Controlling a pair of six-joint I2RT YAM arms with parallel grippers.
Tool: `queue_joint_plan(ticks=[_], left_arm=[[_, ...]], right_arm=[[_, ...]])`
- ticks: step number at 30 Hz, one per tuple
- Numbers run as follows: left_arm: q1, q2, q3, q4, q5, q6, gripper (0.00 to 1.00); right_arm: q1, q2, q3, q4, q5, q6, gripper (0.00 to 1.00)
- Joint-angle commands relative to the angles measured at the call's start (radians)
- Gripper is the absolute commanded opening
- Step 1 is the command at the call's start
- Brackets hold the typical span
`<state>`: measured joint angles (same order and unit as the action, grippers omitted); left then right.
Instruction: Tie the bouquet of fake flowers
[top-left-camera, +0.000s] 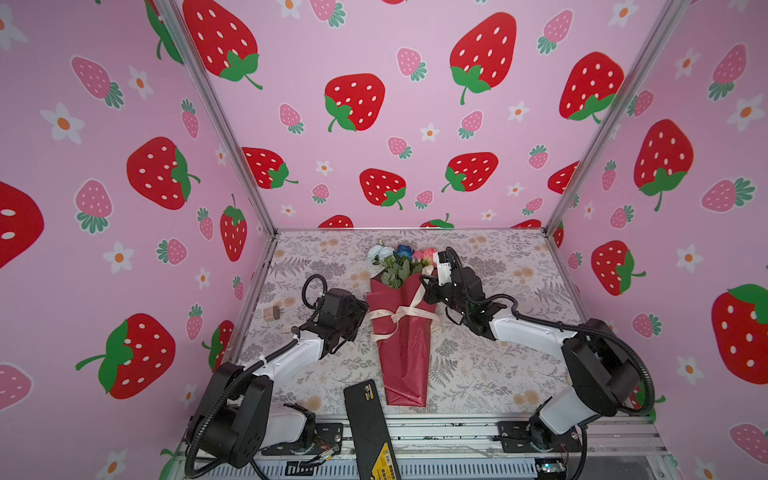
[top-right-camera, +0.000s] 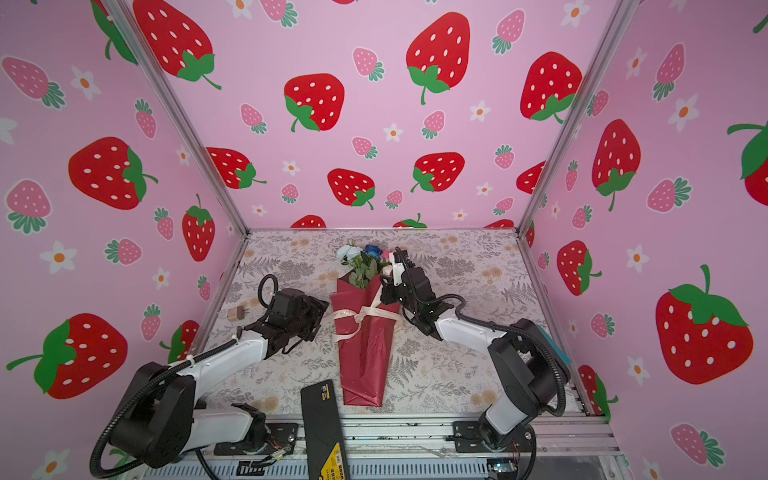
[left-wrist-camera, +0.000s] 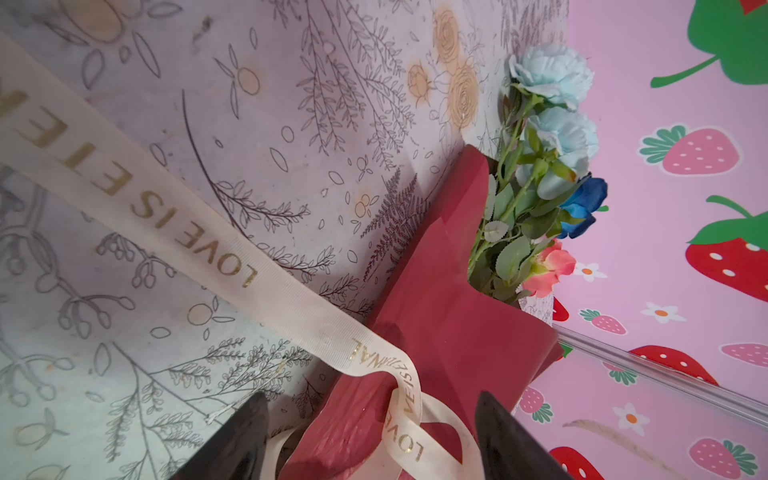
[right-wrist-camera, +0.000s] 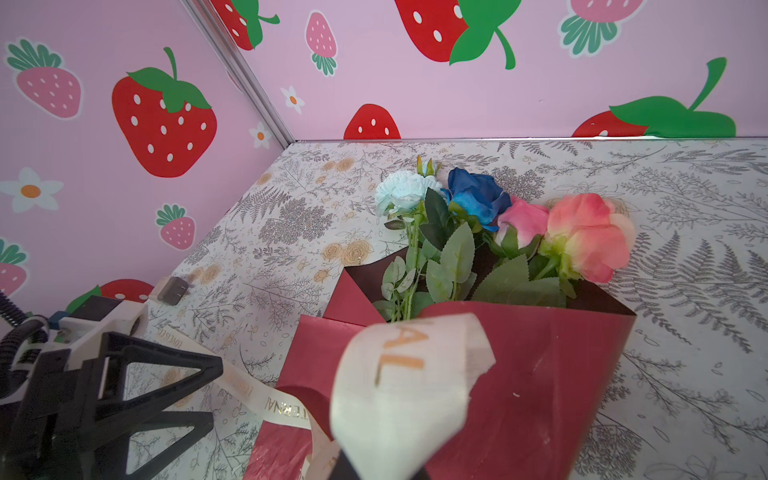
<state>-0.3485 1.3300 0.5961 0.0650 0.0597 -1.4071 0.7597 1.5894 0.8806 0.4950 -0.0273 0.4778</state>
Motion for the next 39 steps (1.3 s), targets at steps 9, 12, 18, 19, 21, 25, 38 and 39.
queue_joint_plan(ticks=[9, 12, 18, 19, 21, 25, 38, 39], left_arm=[[-0.027, 0.061, -0.051, 0.097, -0.047, -0.128, 0.64], [-0.03, 0.077, -0.058, 0.11, -0.046, -0.138, 0.61], [-0.032, 0.14, -0.066, 0.191, -0.038, -0.146, 0.55], [-0.032, 0.151, -0.07, 0.21, -0.04, -0.146, 0.54], [-0.031, 0.173, -0.078, 0.238, -0.046, -0.152, 0.54], [-0.029, 0.224, -0.1, 0.328, -0.053, -0.166, 0.52], [-0.006, 0.29, -0.105, 0.4, -0.107, -0.201, 0.24], [-0.002, 0.275, -0.103, 0.379, -0.112, -0.194, 0.2]], right_arm=[[0.006, -0.006, 0.017, 0.002, -0.005, 0.021, 0.0], [0.007, -0.005, 0.02, 0.002, -0.011, 0.022, 0.0], [0.007, 0.001, 0.02, 0.002, -0.016, 0.03, 0.0], [0.007, 0.0, 0.02, 0.003, -0.017, 0.031, 0.0], [0.007, 0.001, 0.019, 0.004, -0.02, 0.035, 0.0], [0.007, -0.004, 0.016, 0.007, -0.023, 0.035, 0.0], [0.007, -0.002, 0.012, 0.005, -0.018, 0.044, 0.0], [0.007, -0.011, 0.008, 0.003, -0.01, 0.045, 0.0]])
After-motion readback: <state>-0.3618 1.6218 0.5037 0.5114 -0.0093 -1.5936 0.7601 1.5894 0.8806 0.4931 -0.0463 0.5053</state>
